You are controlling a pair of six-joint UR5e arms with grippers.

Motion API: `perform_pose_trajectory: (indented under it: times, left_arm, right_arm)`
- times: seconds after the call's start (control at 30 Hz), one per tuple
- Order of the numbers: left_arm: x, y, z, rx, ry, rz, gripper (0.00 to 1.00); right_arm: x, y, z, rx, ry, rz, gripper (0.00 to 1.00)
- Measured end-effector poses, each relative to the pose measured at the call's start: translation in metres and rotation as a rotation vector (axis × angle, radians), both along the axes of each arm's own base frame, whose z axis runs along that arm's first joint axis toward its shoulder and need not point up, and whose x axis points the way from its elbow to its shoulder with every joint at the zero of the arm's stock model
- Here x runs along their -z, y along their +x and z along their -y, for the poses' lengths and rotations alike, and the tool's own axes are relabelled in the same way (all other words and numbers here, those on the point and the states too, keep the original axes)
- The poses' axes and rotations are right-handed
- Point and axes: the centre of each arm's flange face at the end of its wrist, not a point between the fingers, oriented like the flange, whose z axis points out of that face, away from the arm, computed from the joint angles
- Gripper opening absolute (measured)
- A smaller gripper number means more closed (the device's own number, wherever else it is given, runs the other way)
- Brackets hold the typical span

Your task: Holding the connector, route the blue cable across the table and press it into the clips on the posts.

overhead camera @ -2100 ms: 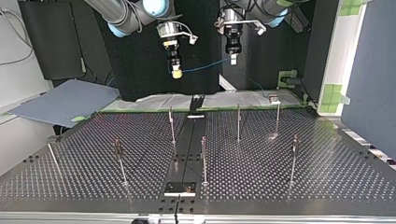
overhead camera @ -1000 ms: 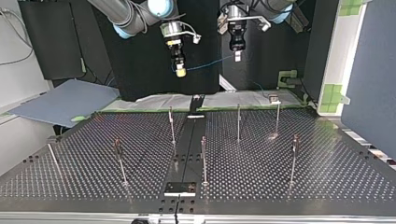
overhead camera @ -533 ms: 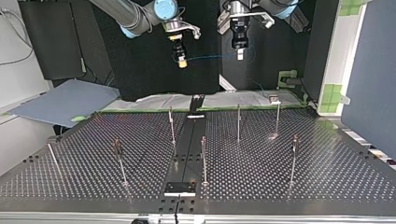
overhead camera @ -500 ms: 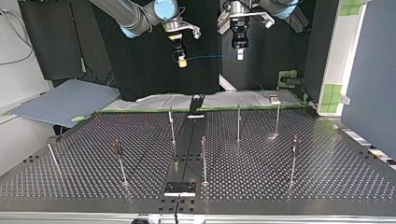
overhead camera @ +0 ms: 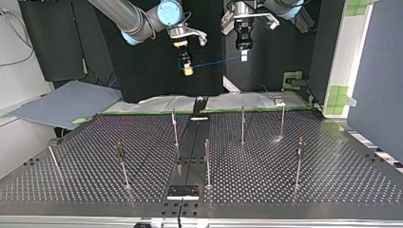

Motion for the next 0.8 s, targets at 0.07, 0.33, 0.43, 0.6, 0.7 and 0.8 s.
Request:
perform_pose_trajectory:
  times: [0.07,0.33,0.43,0.6,0.7,0.8]
  left_arm:
    - [-0.004,0.006,0.001,-0.008,0.001,0.004,0.0]
    - [-0.025,0.032,0.002,-0.049,-0.006,0.029,0.0]
    - [-0.036,0.042,-0.002,-0.076,-0.009,0.042,0.0]
    - [-0.052,0.053,-0.014,-0.097,-0.01,0.05,0.0]
    - [-0.059,0.057,-0.021,-0.105,-0.013,0.051,0.0]
    - [-0.068,0.062,-0.029,-0.124,-0.023,0.056,0.0]
  right_arm:
    - [-0.013,0.006,0.005,-0.008,-0.002,0.032,0.0]
    - [-0.058,0.022,0.015,-0.058,-0.015,0.109,0.0]
    - [-0.079,0.03,0.019,-0.082,-0.026,0.135,0.0]
    - [-0.113,0.042,0.025,-0.12,-0.048,0.192,0.0]
    - [-0.137,0.049,0.028,-0.146,-0.068,0.226,0.0]
    - [-0.16,0.056,0.028,-0.176,-0.087,0.254,0.0]
